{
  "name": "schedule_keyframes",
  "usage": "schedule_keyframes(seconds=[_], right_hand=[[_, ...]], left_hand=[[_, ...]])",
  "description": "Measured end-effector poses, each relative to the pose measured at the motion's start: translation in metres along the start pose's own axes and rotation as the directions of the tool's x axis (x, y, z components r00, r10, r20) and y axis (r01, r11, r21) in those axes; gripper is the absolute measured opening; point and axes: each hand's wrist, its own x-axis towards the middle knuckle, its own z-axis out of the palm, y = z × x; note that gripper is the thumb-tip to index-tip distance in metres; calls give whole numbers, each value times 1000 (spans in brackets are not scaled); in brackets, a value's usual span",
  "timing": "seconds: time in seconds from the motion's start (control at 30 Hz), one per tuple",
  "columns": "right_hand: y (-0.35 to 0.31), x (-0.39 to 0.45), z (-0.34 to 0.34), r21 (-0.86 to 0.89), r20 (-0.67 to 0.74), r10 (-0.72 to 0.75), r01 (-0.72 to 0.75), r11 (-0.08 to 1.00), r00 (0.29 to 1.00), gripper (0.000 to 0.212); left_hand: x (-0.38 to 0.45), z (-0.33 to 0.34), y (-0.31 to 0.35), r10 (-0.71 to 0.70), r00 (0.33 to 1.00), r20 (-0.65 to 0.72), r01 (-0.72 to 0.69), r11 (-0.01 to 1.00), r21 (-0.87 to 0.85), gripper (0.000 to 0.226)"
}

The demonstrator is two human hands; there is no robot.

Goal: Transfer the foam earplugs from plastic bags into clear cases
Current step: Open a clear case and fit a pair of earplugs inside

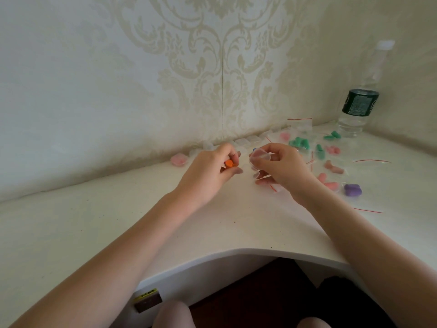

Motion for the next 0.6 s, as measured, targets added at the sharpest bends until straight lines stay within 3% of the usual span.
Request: schedule_keyframes(seconds=[0.4, 0.5, 0.6], right_hand=[[0, -1, 2, 79, -16, -1, 2, 997, 1000, 11], [-1, -2, 4, 98, -15, 13, -11, 995, 1000, 12], [0, -2, 5, 64, -37, 14, -12, 998, 999, 17]], left_hand=[[0, 13, 5, 138, 981, -137, -135, 990, 36, 31], [0, 15, 5, 105, 979, -174, -106, 994, 4, 40], [-2, 16, 5, 55, 980, -193, -55, 998, 3, 32]])
